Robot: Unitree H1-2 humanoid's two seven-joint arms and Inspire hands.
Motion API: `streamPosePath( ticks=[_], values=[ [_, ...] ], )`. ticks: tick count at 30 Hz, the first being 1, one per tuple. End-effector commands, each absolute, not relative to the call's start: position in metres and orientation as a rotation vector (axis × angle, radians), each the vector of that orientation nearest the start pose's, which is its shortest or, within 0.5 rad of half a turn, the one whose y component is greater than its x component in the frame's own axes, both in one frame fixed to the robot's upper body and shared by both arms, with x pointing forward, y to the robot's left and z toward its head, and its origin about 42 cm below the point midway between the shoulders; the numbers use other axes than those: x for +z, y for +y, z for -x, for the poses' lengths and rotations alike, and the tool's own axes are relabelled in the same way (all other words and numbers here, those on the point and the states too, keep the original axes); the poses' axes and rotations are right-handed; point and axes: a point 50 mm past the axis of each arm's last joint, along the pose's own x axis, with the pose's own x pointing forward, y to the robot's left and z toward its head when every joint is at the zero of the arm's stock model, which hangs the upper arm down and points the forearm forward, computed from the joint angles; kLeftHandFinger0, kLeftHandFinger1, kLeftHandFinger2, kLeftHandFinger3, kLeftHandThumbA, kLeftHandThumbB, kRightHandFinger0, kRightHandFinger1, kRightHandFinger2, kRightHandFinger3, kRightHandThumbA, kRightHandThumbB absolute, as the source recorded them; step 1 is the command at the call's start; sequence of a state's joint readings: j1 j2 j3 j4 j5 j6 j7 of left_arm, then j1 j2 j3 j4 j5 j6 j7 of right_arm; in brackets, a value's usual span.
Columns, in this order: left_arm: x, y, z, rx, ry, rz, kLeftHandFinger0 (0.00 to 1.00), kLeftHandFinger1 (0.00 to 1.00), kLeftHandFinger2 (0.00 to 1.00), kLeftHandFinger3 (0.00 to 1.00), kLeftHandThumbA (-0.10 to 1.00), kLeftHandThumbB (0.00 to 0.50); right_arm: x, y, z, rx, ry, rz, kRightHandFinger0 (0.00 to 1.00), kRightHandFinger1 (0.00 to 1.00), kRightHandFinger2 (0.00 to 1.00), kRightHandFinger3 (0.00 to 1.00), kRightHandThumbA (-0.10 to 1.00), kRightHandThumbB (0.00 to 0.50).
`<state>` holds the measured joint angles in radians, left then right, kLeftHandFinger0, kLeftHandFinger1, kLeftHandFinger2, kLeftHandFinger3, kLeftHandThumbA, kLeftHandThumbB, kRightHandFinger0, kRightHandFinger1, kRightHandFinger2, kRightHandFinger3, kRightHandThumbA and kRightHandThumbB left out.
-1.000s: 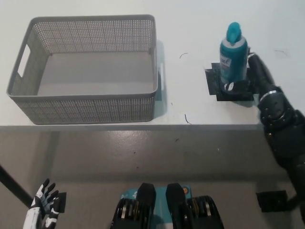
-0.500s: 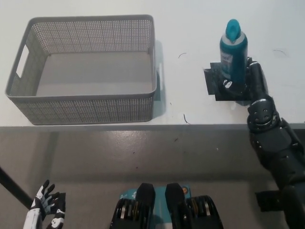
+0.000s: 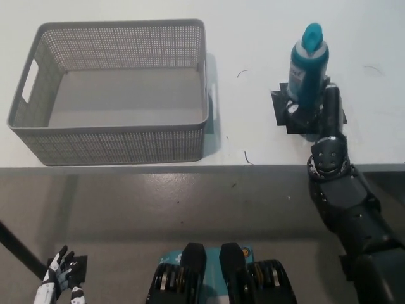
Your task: Use the right hand to pick up an air purifying spray and put it inside a container
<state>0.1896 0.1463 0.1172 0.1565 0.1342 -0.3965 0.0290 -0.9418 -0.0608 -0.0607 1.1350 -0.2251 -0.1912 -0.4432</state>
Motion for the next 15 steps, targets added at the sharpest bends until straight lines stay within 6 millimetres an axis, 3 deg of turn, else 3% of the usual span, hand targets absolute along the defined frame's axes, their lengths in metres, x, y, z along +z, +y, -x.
streamPosePath(
  ticks=[1,4,5,6,7,10,11,14,15],
  values=[
    [0.052,0.311,-0.201,0.132,-0.084,-0.341,0.76,0.83,0.98,1.0,-0.01,0.262,0.302,-0.141,-0.549,-0.204,-0.416,0.258,0.57,0.46,0.46,0.49,-0.1,0.367],
    [0.052,0.308,-0.2,0.13,-0.077,-0.34,0.77,0.84,0.99,1.0,0.01,0.241,0.352,-0.11,-0.539,-0.103,-0.537,0.231,0.43,0.4,0.42,0.47,-0.1,0.381],
    [0.053,0.307,-0.2,0.132,-0.081,-0.344,0.75,0.83,0.98,1.0,0.03,0.246,0.369,-0.098,-0.533,-0.07,-0.574,0.21,0.41,0.39,0.42,0.46,-0.1,0.39],
    [0.053,0.307,-0.2,0.132,-0.083,-0.347,0.75,0.82,0.98,1.0,0.06,0.254,0.381,-0.088,-0.528,-0.052,-0.6,0.211,0.46,0.44,0.44,0.45,-0.1,0.393],
    [0.054,0.306,-0.201,0.13,-0.084,-0.35,0.75,0.82,0.98,1.0,0.07,0.246,0.398,-0.074,-0.521,-0.024,-0.632,0.211,0.44,0.42,0.43,0.44,-0.1,0.394],
    [0.053,0.306,-0.203,0.116,-0.083,-0.352,0.76,0.82,0.97,1.0,0.09,0.228,0.428,-0.043,-0.506,0.049,-0.71,0.187,0.35,0.34,0.39,0.4,-0.1,0.404],
    [0.053,0.305,-0.204,0.113,-0.083,-0.355,0.76,0.82,0.97,1.0,0.1,0.229,0.438,-0.029,-0.498,0.083,-0.732,0.184,0.37,0.35,0.4,0.4,-0.1,0.389],
    [0.053,0.303,-0.204,0.111,-0.09,-0.343,0.75,0.82,0.96,1.0,0.04,0.214,0.452,0.0,-0.485,0.168,-0.781,0.192,0.38,0.37,0.41,0.41,-0.1,0.375],
    [0.053,0.302,-0.204,0.109,-0.089,-0.344,0.75,0.81,0.96,1.0,0.1,0.208,0.453,0.011,-0.482,0.198,-0.799,0.194,0.35,0.34,0.39,0.39,-0.1,0.385]
  ],
)
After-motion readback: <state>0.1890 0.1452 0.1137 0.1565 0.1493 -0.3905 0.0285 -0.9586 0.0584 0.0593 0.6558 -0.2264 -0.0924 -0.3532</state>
